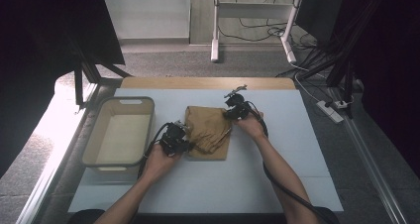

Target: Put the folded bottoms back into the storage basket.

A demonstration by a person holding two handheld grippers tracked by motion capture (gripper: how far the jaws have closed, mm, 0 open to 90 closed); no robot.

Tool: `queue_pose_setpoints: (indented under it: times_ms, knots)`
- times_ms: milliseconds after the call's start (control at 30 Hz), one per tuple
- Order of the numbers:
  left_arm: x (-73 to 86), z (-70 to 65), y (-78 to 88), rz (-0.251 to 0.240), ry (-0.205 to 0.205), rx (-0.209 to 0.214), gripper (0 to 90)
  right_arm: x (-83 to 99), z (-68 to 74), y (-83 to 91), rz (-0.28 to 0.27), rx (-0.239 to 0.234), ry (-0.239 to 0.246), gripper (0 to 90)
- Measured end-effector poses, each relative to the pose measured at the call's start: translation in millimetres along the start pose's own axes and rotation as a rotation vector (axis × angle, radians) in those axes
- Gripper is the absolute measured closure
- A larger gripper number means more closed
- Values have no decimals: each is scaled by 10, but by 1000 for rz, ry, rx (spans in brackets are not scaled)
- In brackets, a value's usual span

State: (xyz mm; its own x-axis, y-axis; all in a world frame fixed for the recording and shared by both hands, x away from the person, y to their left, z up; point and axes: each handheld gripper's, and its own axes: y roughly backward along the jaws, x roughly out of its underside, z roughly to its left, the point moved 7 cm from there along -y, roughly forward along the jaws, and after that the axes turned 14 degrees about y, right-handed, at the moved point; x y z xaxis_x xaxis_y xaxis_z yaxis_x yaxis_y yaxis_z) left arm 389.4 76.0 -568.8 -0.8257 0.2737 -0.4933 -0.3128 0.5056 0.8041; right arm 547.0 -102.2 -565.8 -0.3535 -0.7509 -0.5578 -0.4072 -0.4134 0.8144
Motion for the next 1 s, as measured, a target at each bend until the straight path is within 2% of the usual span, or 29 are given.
queue_pose_setpoints:
  times_ms: [200, 467, 1000]
  knots:
    - [-39, -32, 69, -31, -8, -16, 841, -22, 2, 71, -19, -15, 7, 823]
    - [-72, -59, 145, -57, -2, 1, 842, -89, 23, 213, -62, -38, 16, 824]
    - [-122, -131, 294, -102, -16, 25, 842, -228, 44, 425, -126, -36, 26, 827]
